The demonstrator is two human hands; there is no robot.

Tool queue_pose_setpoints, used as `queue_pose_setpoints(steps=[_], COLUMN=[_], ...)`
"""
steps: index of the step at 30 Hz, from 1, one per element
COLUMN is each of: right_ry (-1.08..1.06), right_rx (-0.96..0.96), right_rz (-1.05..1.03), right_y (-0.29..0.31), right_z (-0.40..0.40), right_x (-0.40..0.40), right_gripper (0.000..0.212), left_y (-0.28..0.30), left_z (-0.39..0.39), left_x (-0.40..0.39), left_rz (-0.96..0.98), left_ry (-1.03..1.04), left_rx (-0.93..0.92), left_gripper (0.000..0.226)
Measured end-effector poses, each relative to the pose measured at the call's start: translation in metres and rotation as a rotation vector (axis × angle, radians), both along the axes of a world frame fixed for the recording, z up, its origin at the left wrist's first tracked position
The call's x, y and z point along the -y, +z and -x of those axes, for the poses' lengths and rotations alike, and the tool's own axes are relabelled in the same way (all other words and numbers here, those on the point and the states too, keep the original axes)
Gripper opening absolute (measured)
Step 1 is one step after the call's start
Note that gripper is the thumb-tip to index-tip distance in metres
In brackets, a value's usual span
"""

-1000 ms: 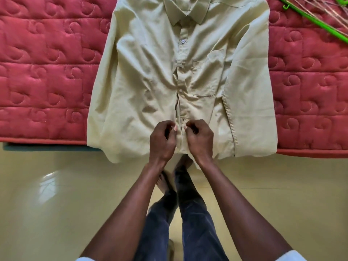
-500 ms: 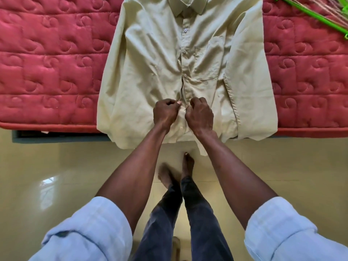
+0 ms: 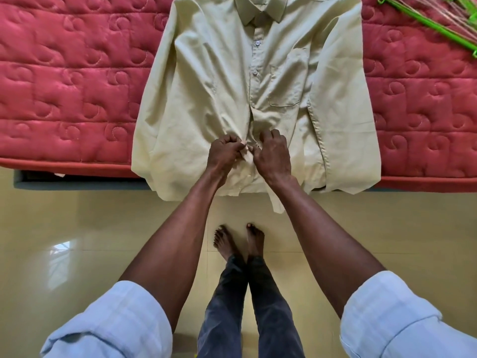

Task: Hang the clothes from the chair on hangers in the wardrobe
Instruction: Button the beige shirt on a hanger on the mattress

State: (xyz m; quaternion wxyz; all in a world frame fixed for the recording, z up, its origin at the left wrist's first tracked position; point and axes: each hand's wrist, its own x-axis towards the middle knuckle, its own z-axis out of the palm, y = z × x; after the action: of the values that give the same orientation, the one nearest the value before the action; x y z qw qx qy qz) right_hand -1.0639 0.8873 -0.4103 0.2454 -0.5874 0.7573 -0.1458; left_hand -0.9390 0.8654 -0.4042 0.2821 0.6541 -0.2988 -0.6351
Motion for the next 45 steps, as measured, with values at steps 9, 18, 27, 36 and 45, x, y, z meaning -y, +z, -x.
queue_pose_setpoints(steps=[9,18,27,36,45], right_ry=[-0.199,-0.362,-0.520,-0.581,-0.618], right_rx=[0.417,0.463,0.758,0.939,0.993], right_rz=[-0.117,-0.157,-0.127,-0.165,-0.195], right_y=[0.021,0.027,0.018,0.019,0.014], right_z=[0.024,0.025,0.021,0.024,0.009], right_x=[0.001,0.002,-0.003,-0.005,-0.006], right_gripper=[0.020,0.020,0.004,0.009,0.009], left_y=[0.003,0.009,-0.004,0.010,0.007], left_z=[0.004,0.013,0.027,0.019,0.017], left_x=[-0.001,0.000,-0.005,0.000,-0.007], left_rz=[0.218,0.034,0.091,-0.074,-0.058], left_ry=[-0.194,-0.087,-0.071,0.076,0.137], left_rx=[0.197,0.056,0.247,-0.009,-0.046], left_gripper=[0.003,0.006,0.014,0.018,0.015])
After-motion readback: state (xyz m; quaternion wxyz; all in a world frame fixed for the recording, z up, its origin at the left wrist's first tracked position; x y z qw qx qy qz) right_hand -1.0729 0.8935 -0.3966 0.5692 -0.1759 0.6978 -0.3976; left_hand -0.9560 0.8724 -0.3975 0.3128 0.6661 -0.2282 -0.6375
